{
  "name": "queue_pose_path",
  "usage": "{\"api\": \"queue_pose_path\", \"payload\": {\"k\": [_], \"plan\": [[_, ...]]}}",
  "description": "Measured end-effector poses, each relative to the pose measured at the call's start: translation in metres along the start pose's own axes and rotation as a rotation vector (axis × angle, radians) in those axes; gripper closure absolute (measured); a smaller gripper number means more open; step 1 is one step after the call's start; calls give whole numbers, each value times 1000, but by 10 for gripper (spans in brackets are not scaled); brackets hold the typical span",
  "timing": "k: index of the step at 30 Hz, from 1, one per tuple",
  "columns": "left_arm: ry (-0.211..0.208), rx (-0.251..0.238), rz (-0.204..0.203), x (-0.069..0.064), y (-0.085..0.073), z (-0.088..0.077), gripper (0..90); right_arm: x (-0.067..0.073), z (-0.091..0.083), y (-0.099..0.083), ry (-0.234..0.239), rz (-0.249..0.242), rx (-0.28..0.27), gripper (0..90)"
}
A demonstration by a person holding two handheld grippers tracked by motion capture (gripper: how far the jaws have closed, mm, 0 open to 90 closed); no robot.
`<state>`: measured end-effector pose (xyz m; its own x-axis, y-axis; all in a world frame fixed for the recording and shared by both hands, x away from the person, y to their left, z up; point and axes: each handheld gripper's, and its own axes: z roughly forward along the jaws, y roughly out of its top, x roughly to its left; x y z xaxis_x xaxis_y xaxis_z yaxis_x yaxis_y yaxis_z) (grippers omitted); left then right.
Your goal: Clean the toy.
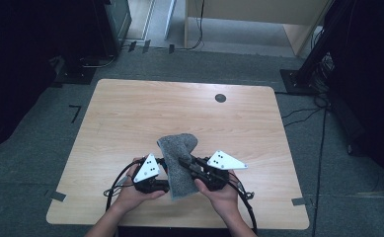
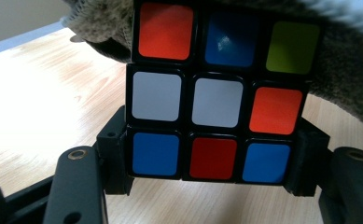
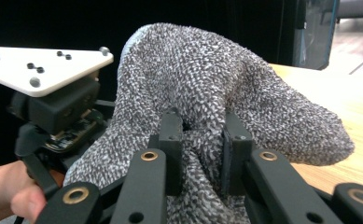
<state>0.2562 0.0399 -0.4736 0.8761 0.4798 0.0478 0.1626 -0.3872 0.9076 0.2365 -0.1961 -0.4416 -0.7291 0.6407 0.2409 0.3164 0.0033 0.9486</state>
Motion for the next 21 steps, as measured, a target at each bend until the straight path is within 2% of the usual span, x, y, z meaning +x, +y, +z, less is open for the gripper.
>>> {"api": "queue_pose_path", "payload": {"k": [5,7,10,12,17,19,21], "plan": [[1,-31,-37,7,1,-6,341,-6,-5,-1,-27,60,-12,793],[-10,-21,-40,5,0,-3,341,-1,-6,1,-24,51,-15,798],[-15,2,-15,-2,0,2,341,9,-2,1,7,16,-16,798],[-12,3,-6,-3,1,2,341,12,-1,2,-4,-7,-10,798],[-5,-22,-32,4,2,-4,341,-3,-6,-1,-83,53,-4,799],[-12,-19,-39,4,1,-3,341,-2,-7,-1,-80,62,-1,801],[-21,-6,-32,1,1,0,341,5,-6,0,-61,40,-8,800]]}}
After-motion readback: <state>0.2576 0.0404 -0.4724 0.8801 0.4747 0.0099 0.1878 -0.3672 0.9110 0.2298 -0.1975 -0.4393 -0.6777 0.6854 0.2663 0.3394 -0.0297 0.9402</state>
